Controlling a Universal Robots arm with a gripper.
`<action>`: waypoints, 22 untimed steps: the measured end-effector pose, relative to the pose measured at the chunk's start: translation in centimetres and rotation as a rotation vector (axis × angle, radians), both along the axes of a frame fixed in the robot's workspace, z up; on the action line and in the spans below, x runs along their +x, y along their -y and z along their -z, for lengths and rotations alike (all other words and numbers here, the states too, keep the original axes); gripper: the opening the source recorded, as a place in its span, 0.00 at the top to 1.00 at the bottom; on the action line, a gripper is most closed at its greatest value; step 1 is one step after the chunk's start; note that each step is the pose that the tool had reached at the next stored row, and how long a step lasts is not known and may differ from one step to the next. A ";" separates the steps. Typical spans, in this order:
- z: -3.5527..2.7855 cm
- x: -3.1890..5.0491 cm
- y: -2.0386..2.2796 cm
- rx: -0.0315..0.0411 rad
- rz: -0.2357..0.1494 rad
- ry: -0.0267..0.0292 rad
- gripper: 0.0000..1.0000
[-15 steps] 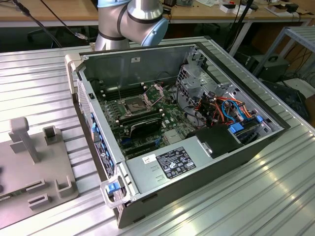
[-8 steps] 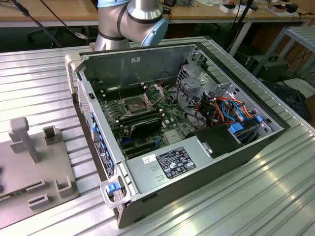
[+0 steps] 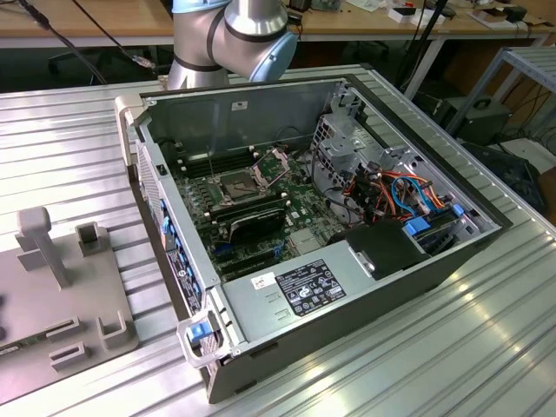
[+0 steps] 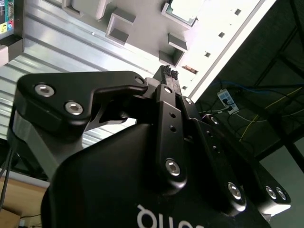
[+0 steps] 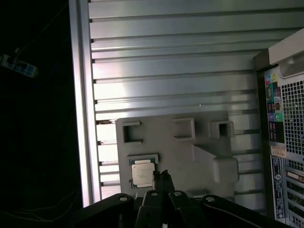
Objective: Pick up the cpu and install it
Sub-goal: 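Reach for the cpu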
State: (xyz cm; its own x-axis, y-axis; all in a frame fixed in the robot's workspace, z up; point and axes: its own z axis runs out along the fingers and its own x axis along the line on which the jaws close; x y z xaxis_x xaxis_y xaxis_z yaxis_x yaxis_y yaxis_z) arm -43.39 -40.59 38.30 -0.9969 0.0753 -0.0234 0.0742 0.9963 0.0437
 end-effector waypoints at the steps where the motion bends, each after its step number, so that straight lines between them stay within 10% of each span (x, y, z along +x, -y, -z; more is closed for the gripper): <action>1: 0.10 -0.04 0.06 -0.0005 0.000 0.0000 0.89; 22: 1.98 -0.60 0.40 -0.0236 0.000 -0.0146 0.89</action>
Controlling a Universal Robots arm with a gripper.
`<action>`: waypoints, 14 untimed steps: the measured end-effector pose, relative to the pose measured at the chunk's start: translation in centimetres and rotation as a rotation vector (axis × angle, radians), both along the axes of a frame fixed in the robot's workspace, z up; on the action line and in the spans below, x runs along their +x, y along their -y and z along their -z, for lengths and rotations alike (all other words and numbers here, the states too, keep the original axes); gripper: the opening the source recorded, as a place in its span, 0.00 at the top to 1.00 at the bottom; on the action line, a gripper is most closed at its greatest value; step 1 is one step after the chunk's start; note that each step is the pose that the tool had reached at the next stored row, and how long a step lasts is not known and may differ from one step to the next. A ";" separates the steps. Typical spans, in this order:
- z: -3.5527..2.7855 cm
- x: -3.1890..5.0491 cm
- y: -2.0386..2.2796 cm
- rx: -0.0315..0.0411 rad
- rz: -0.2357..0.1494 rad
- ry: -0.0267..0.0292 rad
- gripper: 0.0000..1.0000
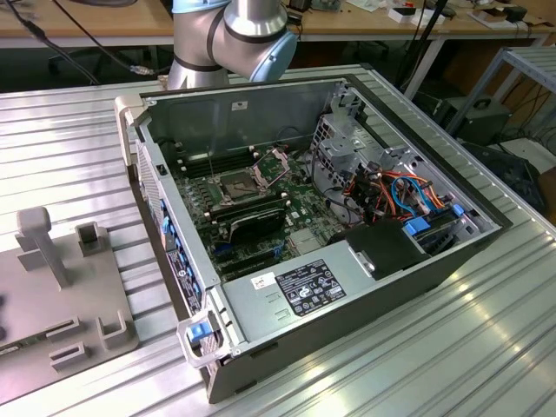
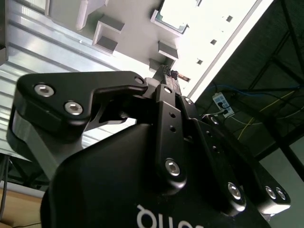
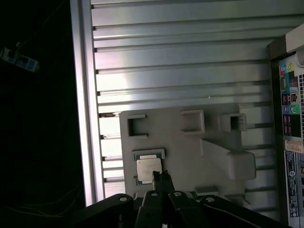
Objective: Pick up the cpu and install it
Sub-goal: 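Reach for the cpu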
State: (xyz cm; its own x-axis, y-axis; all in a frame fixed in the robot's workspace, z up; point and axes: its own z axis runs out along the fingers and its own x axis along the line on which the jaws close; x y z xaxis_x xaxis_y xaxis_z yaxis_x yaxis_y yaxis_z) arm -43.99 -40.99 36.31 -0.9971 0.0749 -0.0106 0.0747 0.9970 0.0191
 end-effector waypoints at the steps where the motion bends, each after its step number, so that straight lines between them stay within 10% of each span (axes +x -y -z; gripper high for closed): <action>1: 0.05 -0.02 0.01 -0.0019 0.000 -0.0005 0.89; 14: 0.66 -0.41 0.08 -0.0188 0.000 -0.0033 0.89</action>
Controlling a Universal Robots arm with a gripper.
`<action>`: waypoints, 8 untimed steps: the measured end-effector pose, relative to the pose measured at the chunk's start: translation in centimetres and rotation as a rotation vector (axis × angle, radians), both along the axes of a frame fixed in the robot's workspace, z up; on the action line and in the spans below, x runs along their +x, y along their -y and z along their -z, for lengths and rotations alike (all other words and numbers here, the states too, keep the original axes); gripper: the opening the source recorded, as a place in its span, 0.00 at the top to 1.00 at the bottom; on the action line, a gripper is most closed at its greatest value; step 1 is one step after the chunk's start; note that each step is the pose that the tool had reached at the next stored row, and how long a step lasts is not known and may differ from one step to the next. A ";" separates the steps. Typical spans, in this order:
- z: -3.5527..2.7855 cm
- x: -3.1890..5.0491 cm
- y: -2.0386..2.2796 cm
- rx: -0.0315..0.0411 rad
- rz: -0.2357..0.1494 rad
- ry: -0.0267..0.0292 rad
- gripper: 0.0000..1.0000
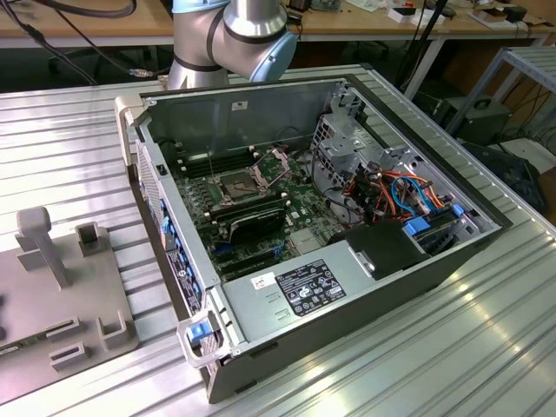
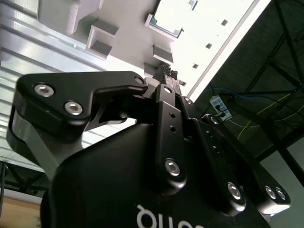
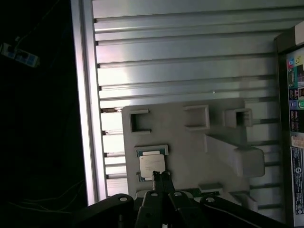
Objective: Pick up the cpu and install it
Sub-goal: 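Reach for the cpu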
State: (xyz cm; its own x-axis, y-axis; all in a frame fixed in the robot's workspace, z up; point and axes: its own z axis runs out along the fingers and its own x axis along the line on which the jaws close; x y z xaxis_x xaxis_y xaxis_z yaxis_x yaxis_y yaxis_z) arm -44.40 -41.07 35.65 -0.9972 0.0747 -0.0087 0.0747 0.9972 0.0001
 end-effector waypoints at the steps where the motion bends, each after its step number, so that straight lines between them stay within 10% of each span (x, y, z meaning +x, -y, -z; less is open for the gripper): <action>1: 0.04 -0.03 0.02 -0.0007 0.000 0.0000 0.89; 8: 0.14 -0.13 0.04 -0.0030 0.000 -0.0001 0.89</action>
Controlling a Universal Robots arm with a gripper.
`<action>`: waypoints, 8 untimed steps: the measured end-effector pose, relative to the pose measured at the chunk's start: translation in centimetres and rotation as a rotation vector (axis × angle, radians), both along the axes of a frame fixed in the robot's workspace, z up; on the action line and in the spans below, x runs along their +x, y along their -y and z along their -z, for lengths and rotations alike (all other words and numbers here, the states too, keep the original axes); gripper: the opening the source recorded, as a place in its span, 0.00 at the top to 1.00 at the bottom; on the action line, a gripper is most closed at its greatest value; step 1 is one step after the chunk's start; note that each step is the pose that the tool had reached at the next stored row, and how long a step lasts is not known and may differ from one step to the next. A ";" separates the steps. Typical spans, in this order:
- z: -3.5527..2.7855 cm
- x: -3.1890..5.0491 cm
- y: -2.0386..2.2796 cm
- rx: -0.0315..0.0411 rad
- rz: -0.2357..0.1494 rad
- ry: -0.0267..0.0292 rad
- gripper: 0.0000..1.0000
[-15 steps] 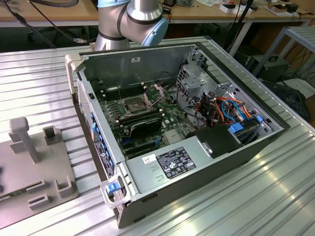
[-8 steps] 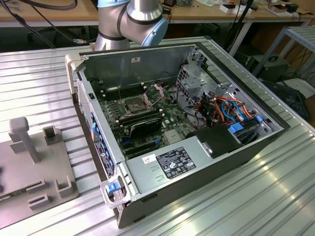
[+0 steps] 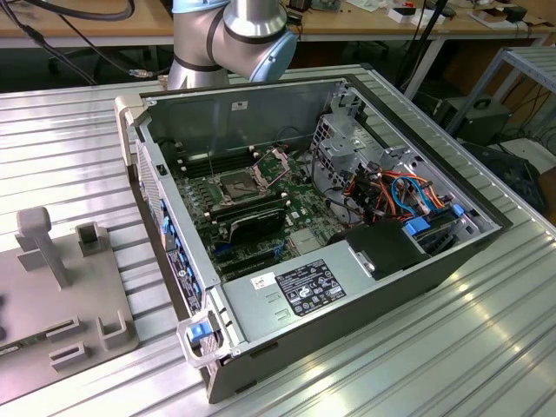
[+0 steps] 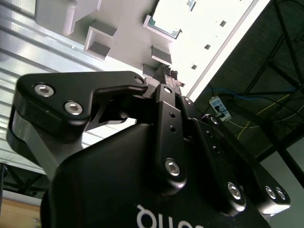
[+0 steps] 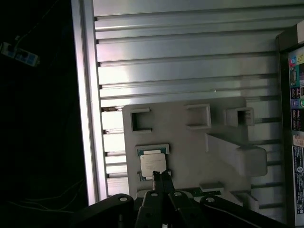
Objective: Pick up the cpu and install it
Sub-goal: 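Reach for the cpu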
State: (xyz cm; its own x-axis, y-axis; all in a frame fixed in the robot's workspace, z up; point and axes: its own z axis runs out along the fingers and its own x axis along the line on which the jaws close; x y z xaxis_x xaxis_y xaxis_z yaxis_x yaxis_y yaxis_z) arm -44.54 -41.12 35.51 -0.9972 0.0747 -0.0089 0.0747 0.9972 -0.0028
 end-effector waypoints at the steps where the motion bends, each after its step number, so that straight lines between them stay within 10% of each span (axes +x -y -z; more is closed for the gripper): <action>1: 0.00 0.00 0.00 -0.0001 0.000 -0.0001 0.89; 8: 0.18 -0.01 0.00 0.0000 0.000 0.0001 0.89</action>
State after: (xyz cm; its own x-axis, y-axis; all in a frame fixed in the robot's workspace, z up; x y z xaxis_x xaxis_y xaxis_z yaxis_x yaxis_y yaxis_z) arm -44.55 -41.12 35.33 -0.9972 0.0747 -0.0089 0.0747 0.9972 -0.0028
